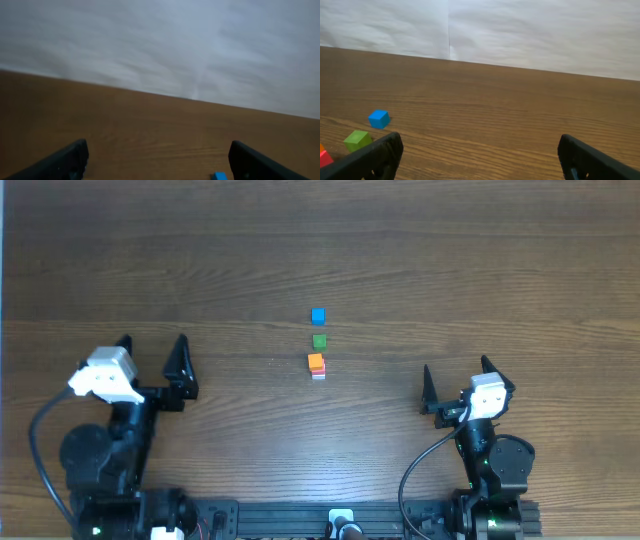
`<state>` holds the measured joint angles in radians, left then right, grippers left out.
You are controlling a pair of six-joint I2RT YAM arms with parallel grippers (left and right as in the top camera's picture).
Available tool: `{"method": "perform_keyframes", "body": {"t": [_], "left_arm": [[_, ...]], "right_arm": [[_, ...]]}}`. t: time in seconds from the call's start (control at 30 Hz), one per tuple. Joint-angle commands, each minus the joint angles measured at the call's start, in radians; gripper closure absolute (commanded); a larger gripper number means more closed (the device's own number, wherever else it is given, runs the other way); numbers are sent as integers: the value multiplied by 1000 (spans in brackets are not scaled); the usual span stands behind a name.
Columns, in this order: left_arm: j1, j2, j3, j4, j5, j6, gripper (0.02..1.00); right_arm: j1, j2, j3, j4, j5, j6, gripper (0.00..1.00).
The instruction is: Stack Cubes
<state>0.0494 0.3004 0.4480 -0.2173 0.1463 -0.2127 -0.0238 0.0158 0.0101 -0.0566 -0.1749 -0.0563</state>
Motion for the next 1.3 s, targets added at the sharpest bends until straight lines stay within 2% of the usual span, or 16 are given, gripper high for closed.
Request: {"method": "perform_keyframes", "body": {"t": [0.03, 0.13, 0.4, 0.53, 1.3], "left_arm": [[6, -84, -113, 95, 88, 100, 117], [5, -137, -189, 166, 101, 105, 108], [-32, -230, -299, 177, 111, 114, 104], [-49, -278, -354, 186, 112, 128, 23], [-48, -294, -443, 165, 111, 127, 18]], "right_arm": [[-3, -9, -5, -5, 0, -1, 9], [-3, -9, -5, -5, 0, -1, 9], [-3, -9, -5, -5, 0, -1, 7], [-3, -9, -5, -5, 0, -1, 9], [-3, -9, -5, -5, 0, -1, 9]]}}
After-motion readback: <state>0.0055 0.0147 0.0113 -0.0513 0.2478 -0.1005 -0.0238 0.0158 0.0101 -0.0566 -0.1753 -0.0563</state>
